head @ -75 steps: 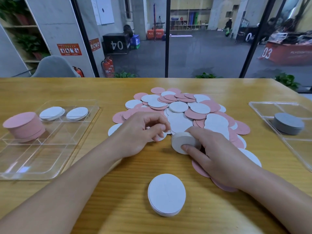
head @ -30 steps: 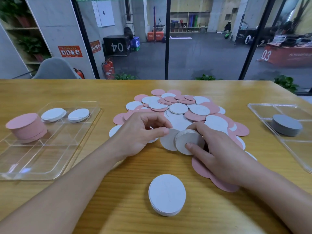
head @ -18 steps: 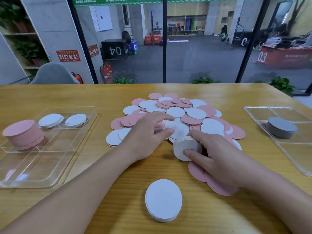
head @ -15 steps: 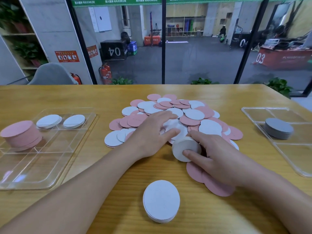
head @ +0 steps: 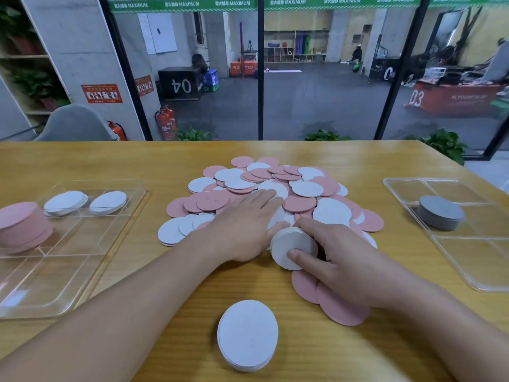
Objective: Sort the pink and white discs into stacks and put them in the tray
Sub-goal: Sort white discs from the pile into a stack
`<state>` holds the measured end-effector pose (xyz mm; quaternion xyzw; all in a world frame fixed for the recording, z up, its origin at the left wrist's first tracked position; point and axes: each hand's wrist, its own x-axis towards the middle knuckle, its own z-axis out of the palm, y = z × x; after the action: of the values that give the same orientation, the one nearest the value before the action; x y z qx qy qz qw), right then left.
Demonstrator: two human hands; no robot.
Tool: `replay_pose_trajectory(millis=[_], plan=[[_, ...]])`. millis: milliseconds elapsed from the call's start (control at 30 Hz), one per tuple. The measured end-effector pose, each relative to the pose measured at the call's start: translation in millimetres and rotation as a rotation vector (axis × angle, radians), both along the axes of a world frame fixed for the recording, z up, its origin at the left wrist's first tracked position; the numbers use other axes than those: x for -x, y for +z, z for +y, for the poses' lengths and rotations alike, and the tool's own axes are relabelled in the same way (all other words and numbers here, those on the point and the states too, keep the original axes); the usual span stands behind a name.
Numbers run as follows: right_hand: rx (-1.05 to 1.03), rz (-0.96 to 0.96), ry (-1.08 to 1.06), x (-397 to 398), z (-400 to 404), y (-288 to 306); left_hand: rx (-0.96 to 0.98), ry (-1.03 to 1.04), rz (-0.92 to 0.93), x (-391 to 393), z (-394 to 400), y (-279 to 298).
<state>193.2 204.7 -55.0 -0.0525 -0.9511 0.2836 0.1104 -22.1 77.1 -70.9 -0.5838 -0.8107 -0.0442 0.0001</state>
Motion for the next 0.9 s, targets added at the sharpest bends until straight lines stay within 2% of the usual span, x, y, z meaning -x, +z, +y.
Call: replay_pose_trajectory(millis=[267, 400, 567, 700, 800, 900], plan=[[0.005, -0.012, -0.025, -0.3, -3.8, 2.1, 0.042, 0.016, -0.051, -2.4, -52.5, 13.0], [0.004, -0.021, -0.031, 0.1, -4.2, 1.0, -0.18, 0.117, -0.248, -0.7, -76.5, 15.1], [-0.019, -0.014, -0.033, 1.4, -4.4, -1.8, -0.116, 0.186, -0.219, 11.6, -97.7, 19.9], [-0.019, 0.001, -0.033, 1.6, -5.2, -3.3, -0.18, 0.168, -0.214, 13.3, -96.6, 19.9], [-0.019, 0.01, -0.037, 2.8, -6.1, -5.1, -0.281, 0.178, -0.244, 7.5, -95.7, 20.4], [-0.015, 0.021, -0.038, 3.5, -6.1, -7.5, -0.498, 0.192, -0.455, 7.3, -94.3, 21.5]])
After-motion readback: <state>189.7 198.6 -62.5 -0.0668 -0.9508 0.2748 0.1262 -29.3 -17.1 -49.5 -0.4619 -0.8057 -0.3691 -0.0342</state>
